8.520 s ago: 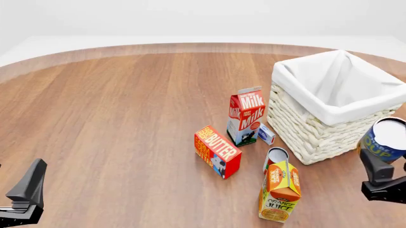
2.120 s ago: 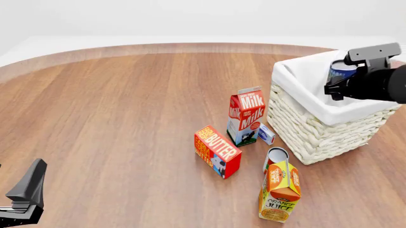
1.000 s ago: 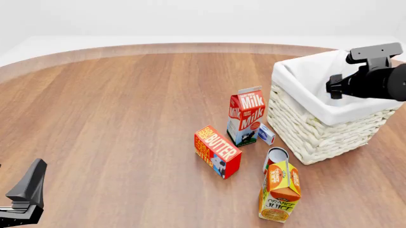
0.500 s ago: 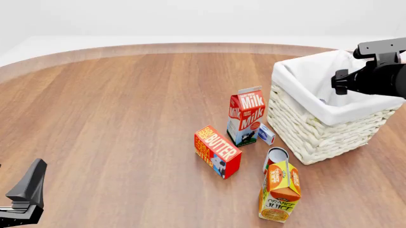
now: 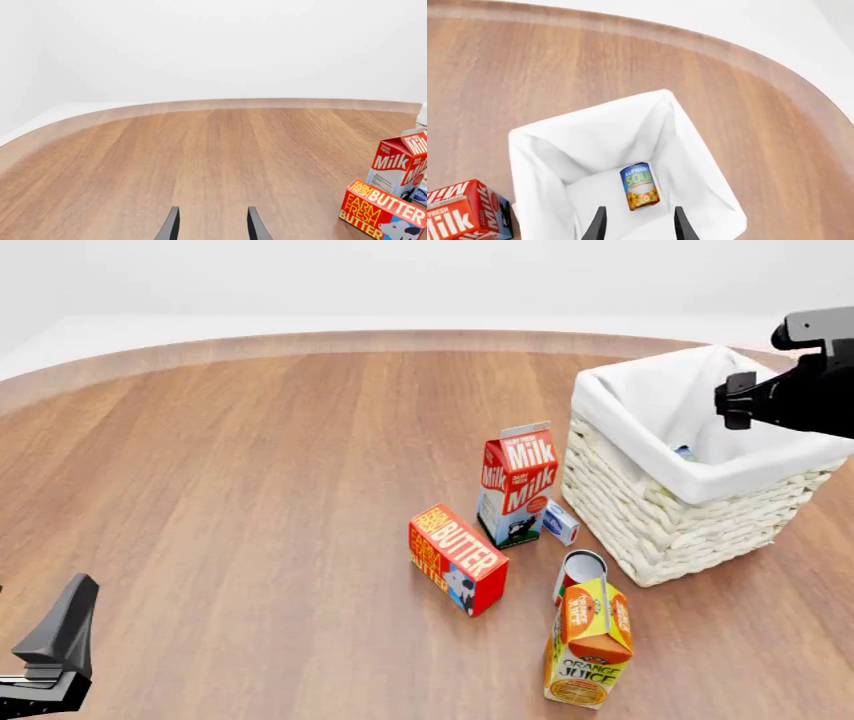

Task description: Pick up the alphabet soup, and put it in the basket.

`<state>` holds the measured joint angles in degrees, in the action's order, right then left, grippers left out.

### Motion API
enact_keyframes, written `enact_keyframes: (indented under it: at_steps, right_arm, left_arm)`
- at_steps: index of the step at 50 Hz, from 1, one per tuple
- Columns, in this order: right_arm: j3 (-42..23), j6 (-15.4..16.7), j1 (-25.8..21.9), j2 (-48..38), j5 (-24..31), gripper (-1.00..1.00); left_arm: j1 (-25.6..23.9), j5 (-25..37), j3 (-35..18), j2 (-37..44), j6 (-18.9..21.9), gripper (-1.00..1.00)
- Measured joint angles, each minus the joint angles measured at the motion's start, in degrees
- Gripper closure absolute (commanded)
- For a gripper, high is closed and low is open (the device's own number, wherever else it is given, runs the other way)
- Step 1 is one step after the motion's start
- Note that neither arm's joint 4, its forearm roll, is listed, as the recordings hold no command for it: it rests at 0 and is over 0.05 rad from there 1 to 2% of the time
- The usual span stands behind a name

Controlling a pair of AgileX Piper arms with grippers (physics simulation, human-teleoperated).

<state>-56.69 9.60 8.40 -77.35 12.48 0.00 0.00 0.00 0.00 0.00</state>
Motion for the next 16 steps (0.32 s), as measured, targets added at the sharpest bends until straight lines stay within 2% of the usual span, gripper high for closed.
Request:
enact_keyframes:
  at_steps: [16]
  right_arm:
    - [1.82,-0.92,0.86,5.67,0.53,-1.00]
  left_arm:
    - [0.00,0.00,0.00,0.00,0.00,-1.00]
